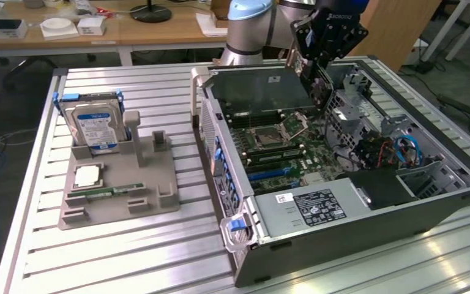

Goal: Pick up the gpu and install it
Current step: 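Insert the gpu into the slot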

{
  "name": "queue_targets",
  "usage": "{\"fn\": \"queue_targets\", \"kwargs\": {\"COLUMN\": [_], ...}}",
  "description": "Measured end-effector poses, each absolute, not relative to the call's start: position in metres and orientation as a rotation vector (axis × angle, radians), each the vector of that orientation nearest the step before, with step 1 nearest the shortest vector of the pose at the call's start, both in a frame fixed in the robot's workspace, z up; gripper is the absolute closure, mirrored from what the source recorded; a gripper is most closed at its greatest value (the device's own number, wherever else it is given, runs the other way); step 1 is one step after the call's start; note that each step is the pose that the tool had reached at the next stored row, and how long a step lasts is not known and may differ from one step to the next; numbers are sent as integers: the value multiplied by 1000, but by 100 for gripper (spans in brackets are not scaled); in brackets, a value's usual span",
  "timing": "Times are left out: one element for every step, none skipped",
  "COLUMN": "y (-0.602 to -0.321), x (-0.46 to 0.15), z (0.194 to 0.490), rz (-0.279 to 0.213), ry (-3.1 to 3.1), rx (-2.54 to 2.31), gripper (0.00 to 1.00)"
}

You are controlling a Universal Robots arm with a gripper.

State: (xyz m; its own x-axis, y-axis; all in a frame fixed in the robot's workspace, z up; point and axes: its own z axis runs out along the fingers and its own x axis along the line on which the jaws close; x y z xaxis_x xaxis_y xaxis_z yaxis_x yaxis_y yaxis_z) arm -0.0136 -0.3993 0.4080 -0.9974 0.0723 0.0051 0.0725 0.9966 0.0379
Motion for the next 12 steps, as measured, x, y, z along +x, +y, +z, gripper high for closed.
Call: {"fn": "queue_targets", "kwargs": {"y": [-399,-399,-399,-399,-399,-399,-399,-400,-400,-400,-400,-400], "x": [-14,-14,-14,-14,-14,-14,-14,-14,-14,-14,-14,-14], "z": [408,408,408,408,408,408,408,408,408,408,408,408], "rz": [-60,-60,-59,-59,-59,-59,-59,-59,-59,-59,-60,-59], "ry": [-3135,-3136,-3136,-3136,-3136,-3136,-3136,-3135,-3135,-3135,-3134,-3133], "rx": [-101,-83,-61,-40,-19,-2,16,33,49,65,81,98], "gripper": [74,74,74,74,74,74,74,74,74,74,74,74]}}
